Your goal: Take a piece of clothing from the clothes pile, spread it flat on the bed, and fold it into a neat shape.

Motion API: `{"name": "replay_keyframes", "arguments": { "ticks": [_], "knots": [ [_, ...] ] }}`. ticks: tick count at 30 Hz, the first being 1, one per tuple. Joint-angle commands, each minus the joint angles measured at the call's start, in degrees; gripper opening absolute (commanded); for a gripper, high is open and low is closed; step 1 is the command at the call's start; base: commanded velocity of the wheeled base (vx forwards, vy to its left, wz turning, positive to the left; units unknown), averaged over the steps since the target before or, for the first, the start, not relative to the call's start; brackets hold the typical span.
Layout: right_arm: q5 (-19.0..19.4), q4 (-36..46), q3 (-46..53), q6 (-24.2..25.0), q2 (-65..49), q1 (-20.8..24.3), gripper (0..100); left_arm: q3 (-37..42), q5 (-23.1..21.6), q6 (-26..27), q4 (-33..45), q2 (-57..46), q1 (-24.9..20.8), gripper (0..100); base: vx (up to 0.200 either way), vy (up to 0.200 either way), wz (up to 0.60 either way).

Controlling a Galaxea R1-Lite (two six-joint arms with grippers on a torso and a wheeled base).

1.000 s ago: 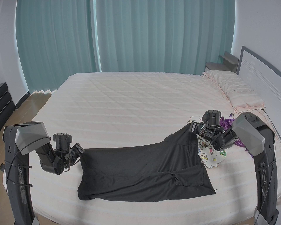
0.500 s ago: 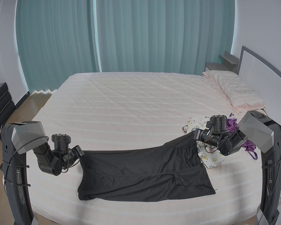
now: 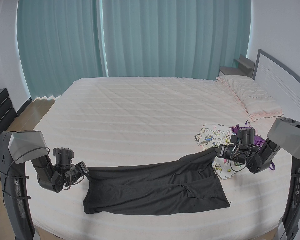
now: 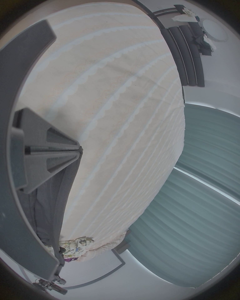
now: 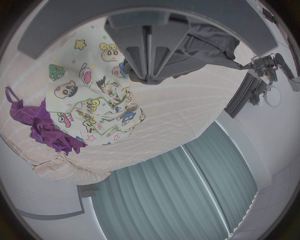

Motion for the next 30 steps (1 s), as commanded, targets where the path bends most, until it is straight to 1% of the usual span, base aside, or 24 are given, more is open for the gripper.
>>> {"name": "replay_keyframes", "arguments": {
  "ticks": [1, 6, 14, 16, 21, 27, 28, 29, 30],
  "knots": [
    [0.83, -0.41, 5.2, -1.17, -4.25, -0.51, 0, 2.74, -1.06, 2.01, -0.09, -0.94, -0.03, 0, 0.0, 0.0, 0.0],
    [1.97, -0.5, 9.68, -4.77, -3.99, -0.51, 0, 4.06, -1.06, 5.35, -0.01, -0.32, -0.03, 0, 0.0, 0.0, 0.0],
    [2.15, -0.41, 12.5, -6.79, -2.93, -0.51, 0, 6.7, -1.06, 8.78, 0.08, 1.17, -0.29, 0, 0.0, 0.0, 0.0],
    [2.5, -0.33, 14.34, -8.2, -2.93, -0.43, 0, 8.19, -1.15, 10.98, 0.08, 1.7, -0.29, 0, 0.0, 0.0, 0.0],
    [2.58, -0.33, 16.98, -10.92, -1.88, -0.43, 0, 8.98, -1.06, 12.47, 0.17, 2.75, -0.38, 0, 0.0, 0.0, 0.0],
    [2.41, -0.5, 18.21, -12.42, -0.12, -0.43, 0, 11.01, -0.71, 13.0, 0.7, 2.49, -1.17, 0, 0.0, 0.0, 0.0],
    [2.41, -0.5, 18.21, -12.42, 0.15, -0.34, 100, 11.01, -0.62, 13.09, 0.79, 2.49, -1.26, 0, 0.0, 0.0, 0.0],
    [2.41, -0.59, 18.21, -12.42, 0.41, -0.25, 100, 11.09, -0.62, 13.09, 0.87, 2.4, -1.26, 0, 0.0, 0.0, 0.0],
    [2.32, -0.59, 18.21, -12.42, 0.67, 0.01, 100, 11.36, -0.62, 13.09, 0.79, 2.4, -1.26, 100, 0.0, 0.0, 0.0]
  ]
}}
